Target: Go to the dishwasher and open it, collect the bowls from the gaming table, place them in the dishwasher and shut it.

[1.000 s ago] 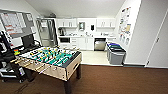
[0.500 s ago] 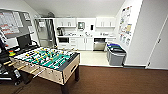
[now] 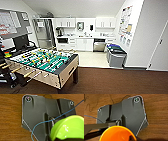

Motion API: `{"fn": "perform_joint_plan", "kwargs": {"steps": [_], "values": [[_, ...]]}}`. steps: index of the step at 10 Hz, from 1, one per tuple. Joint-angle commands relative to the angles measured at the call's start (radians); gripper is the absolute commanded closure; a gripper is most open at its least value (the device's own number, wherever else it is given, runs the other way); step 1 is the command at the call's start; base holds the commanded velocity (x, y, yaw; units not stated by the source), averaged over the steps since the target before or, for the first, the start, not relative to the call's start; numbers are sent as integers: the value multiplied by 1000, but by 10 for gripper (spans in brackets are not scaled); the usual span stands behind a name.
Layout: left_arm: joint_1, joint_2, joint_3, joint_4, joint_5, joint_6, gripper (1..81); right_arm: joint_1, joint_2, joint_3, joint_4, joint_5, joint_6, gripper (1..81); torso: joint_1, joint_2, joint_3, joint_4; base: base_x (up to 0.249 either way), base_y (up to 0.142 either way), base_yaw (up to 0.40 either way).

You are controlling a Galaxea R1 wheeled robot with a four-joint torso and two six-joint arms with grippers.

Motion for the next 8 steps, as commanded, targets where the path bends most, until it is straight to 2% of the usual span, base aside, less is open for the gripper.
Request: {"fn": "perform_joint_plan", "kwargs": {"steps": [1,8], "values": [[-37,-11,4,4,55,4,811,40,-25,4,-12,-50,-4,811,0,0,0,0,159,-77,0],[-37,-11,4,5,55,4,811,39,-23,2,-12,-48,-4,811,0,0,0,0,159,-68,0]]}}
